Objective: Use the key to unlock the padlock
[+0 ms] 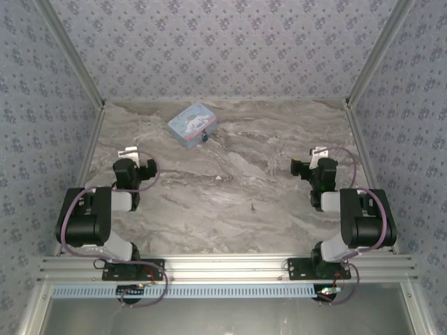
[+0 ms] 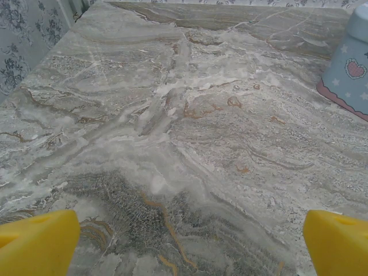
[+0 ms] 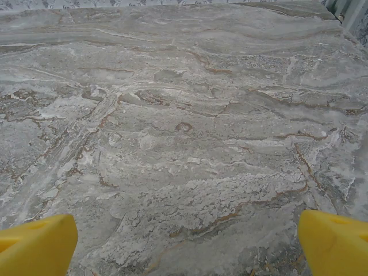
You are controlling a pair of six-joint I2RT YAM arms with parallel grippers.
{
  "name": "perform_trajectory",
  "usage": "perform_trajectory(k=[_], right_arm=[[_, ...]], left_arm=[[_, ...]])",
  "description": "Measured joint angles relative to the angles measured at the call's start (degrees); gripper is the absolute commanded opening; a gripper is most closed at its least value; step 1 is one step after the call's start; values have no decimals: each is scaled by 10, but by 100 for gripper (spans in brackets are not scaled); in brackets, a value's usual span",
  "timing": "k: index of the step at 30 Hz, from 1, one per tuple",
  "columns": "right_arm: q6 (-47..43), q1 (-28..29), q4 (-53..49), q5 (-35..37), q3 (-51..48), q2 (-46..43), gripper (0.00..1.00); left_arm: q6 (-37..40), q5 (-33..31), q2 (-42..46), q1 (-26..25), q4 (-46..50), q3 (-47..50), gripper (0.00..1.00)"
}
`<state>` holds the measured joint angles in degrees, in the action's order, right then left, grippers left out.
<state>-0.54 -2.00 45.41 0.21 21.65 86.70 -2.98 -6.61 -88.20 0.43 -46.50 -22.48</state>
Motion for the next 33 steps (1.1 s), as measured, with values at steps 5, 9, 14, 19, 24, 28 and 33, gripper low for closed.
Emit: perform_trajectory(k=[5,9,14,19,24,28,33], right_arm=[[0,0,0,0,0,0,100],[0,0,0,0,0,0,100],[0,0,0,0,0,0,100],[0,-2,0,-2,0,0,100],[0,-5,-1,-6,0,0,100],[1,-7,-45,-5,15,-15,100],[7,-7,-144,0,48,-104,100]], left_arm=[[0,0,0,0,0,0,99],[0,0,0,0,0,0,99],[0,0,0,0,0,0,100],[0,0,0,0,0,0,99],[0,0,1,0,1,0,100],[-1,-11,49,0,36,2,99],[-30,-33,202,0,131,-7,99]])
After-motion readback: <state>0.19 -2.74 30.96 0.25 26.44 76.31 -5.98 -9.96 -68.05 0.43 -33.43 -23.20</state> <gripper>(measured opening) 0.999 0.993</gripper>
